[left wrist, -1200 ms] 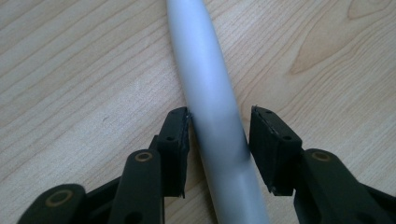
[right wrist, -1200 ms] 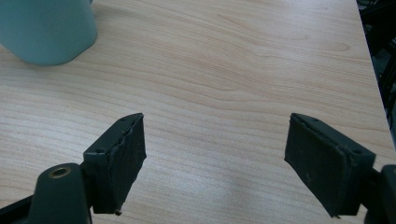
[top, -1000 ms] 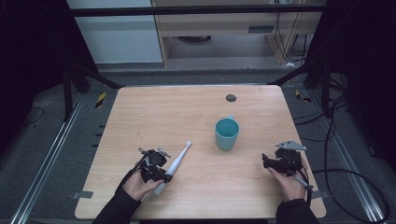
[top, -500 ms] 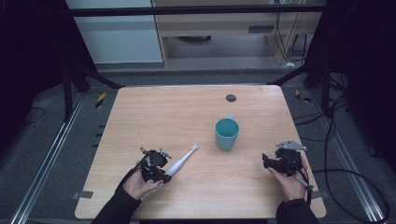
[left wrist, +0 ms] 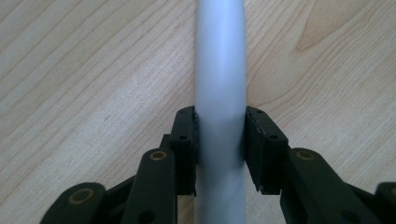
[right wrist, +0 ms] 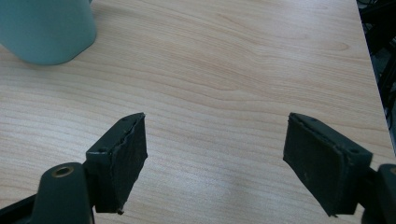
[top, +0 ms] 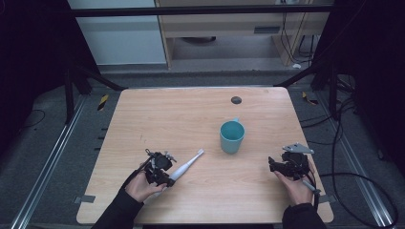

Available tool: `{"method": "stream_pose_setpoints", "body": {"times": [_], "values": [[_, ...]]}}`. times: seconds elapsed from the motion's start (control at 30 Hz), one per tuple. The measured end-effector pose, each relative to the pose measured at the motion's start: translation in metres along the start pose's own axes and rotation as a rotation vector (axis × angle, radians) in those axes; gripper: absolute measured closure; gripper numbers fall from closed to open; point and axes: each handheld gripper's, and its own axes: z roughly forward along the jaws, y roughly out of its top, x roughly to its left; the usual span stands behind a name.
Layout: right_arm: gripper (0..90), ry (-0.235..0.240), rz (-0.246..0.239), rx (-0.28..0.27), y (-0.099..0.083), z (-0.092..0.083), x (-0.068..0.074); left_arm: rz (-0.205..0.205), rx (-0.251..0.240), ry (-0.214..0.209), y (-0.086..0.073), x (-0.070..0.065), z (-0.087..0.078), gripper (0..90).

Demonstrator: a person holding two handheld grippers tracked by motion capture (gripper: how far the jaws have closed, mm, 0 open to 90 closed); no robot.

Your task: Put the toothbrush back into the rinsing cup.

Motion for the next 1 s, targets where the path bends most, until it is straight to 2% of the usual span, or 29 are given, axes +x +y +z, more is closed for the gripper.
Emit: {"method": "stream_pose_setpoints", "body": {"times": [0.2,0.23,0.47,0.53,0.57,0.73,0.77,0.9,0.97,1.0], "values": [[21.6,-0.006,-0.016,-0.005,0.0,0.0,-0.001,0.018,-0.014,0.001,0.0,-0.003,-0.001,66.2],[21.7,-0.003,-0.003,-0.001,0.0,0.0,-0.001,0.024,-0.029,0.002,-0.001,-0.004,-0.003,66.3],[21.8,-0.003,-0.001,-0.004,0.0,-0.001,-0.002,0.015,-0.091,0.011,-0.004,-0.003,-0.017,66.3],[21.7,-0.005,-0.005,-0.005,-0.001,-0.001,-0.002,-0.002,-0.134,0.024,-0.006,0.001,-0.023,66.3],[21.7,-0.005,-0.005,-0.005,-0.001,-0.001,-0.002,-0.002,-0.134,0.024,-0.006,0.001,-0.023,66.3],[21.2,-0.01,0.007,-0.018,-0.002,-0.001,-0.003,-0.037,-0.233,0.047,-0.009,0.004,-0.035,66.3],[21.0,-0.011,0.01,-0.022,-0.002,-0.001,-0.004,-0.046,-0.264,0.055,-0.009,0.005,-0.038,66.3],[20.7,-0.011,0.015,-0.025,-0.003,-0.001,-0.004,-0.076,-0.327,0.084,-0.01,0.007,-0.045,66.3],[20.5,-0.011,0.011,-0.025,-0.003,-0.001,-0.004,-0.096,-0.374,0.108,-0.011,0.009,-0.049,66.3],[20.5,-0.011,0.011,-0.025,-0.003,-0.001,-0.004,-0.096,-0.374,0.108,-0.011,0.009,-0.049,66.3]]}}
